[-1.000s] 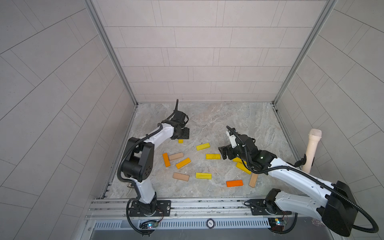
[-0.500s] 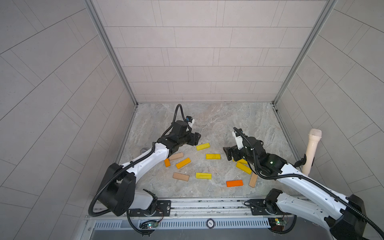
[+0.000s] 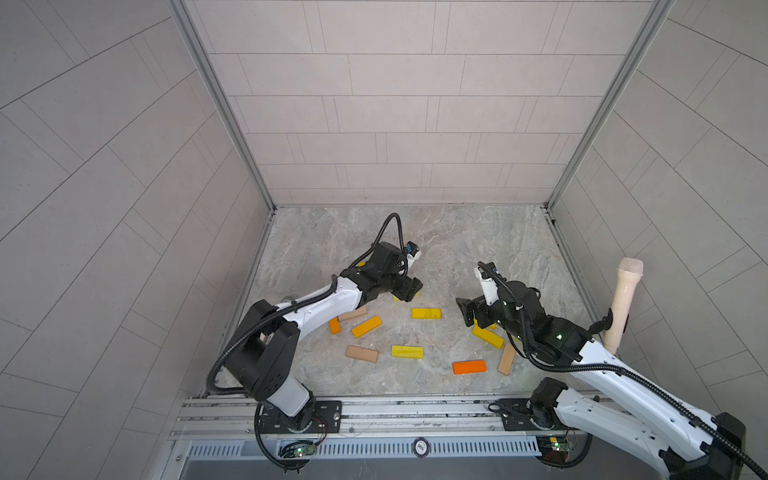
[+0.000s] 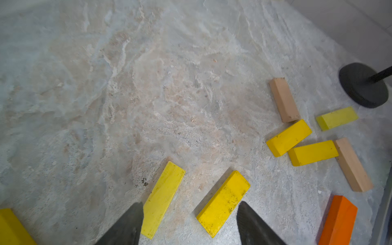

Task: Assemble the number 8 with building blocks
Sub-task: Assemble the building block at the center of the board.

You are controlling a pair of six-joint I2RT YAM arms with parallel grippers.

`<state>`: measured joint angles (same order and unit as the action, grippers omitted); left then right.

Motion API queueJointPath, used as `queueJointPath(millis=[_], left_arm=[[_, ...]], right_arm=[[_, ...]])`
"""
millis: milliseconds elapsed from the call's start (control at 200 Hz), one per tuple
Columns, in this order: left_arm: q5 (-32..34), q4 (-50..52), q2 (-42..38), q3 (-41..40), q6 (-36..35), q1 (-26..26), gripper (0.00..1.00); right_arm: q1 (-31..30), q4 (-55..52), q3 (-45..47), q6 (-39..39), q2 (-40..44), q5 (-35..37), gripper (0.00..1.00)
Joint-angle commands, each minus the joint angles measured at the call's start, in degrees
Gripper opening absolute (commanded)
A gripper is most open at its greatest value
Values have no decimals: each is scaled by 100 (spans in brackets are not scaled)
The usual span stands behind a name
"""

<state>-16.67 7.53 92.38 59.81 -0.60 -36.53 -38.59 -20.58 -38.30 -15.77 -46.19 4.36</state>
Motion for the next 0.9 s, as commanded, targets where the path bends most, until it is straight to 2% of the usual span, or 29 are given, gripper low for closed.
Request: queueJointPath(millis=[0, 110, 215, 475, 896], left_arm=[[81, 608, 365, 433, -530, -93, 75], [159, 1015, 773, 817, -800, -204, 75], [217, 1452, 1146, 1187, -1065, -290, 74], [900, 2880, 2062, 2337, -1554, -345, 71], [1241, 3296, 2461, 2561, -1983, -337, 66]], right_arm=[[-20, 154, 99, 105, 106, -588, 100], [-24, 260, 117, 42, 72, -992, 100], [-26, 270, 105, -9, 59, -1005, 100], [-19, 178, 86, 33, 36, -884, 100], [-22, 141, 86, 80, 23, -840, 99]])
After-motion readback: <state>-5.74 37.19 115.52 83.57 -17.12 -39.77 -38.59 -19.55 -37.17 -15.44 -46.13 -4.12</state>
